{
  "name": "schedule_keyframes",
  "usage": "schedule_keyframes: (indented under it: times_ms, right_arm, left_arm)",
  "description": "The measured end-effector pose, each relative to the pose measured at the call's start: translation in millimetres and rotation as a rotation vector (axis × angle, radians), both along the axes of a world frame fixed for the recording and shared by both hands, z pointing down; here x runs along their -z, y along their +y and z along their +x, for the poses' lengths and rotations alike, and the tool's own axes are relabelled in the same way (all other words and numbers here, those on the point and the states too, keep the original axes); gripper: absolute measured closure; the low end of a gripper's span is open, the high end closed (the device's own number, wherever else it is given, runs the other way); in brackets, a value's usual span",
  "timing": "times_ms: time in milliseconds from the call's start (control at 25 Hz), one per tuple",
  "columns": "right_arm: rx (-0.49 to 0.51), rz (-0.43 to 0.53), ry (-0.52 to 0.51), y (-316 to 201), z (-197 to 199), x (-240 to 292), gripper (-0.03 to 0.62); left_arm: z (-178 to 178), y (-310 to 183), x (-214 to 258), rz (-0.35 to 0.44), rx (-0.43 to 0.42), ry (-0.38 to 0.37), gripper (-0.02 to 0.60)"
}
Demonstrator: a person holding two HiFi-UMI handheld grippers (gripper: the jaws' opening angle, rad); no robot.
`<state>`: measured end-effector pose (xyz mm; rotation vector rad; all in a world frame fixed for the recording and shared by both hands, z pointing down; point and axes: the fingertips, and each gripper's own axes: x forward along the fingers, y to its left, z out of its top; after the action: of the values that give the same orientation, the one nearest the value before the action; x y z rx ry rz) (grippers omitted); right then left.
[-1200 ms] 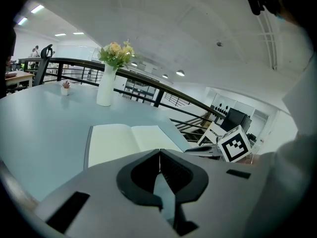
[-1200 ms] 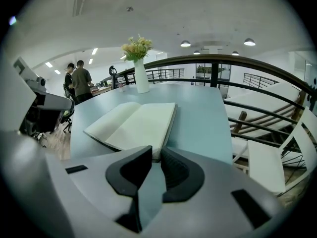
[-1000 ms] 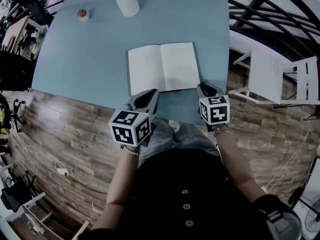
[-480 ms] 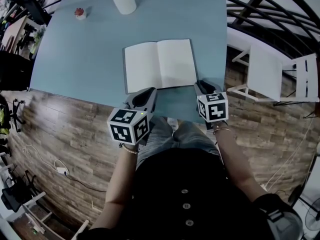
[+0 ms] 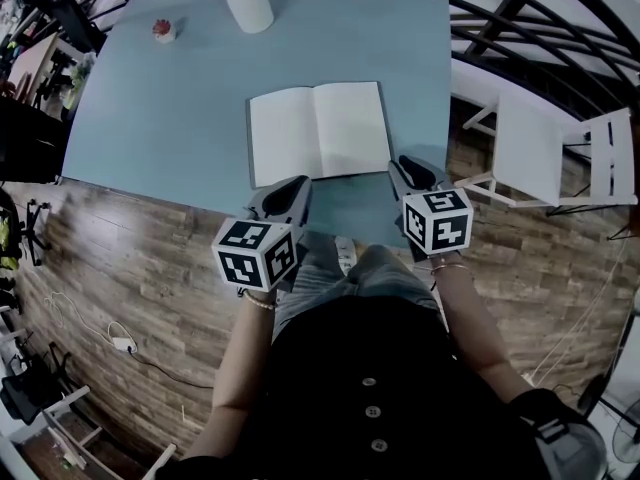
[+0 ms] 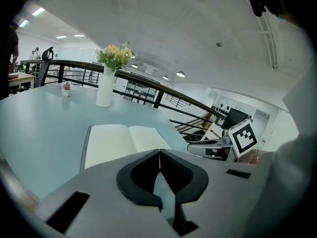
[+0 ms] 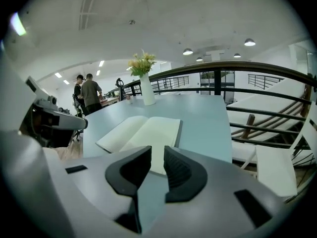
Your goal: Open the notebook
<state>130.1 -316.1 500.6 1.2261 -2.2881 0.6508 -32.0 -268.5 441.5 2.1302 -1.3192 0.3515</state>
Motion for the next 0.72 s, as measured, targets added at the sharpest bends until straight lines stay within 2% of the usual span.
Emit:
schedule_keyframes:
  times_ms: [320, 440, 520, 720]
  right_arm:
    - [0.042, 0.085, -0.175, -2.9, -17.7, 49.6, 0.549]
    - [0.05, 0.094, -0.19, -3.6, -22.6, 62.8, 0.56]
    - [0.075, 0.112, -0.198, -2.8, -28.7, 74.9, 0.592]
    - [0.132, 0.18, -0.269, 0.5, -46.4, 113.5, 0.591]
  left_arm:
    - [-6.8, -3.0, 21.1, 0.046, 0.025, 0.012, 0.56]
    - [-8.9, -5.1, 29.5, 0.066, 0.021, 0.015, 0.56]
    - [-9.8, -6.4, 33.7, 0.076, 0.015, 0.019, 0.56]
    - [-10.5, -11.6, 39.8, 0.095, 0.001, 0.033, 0.56]
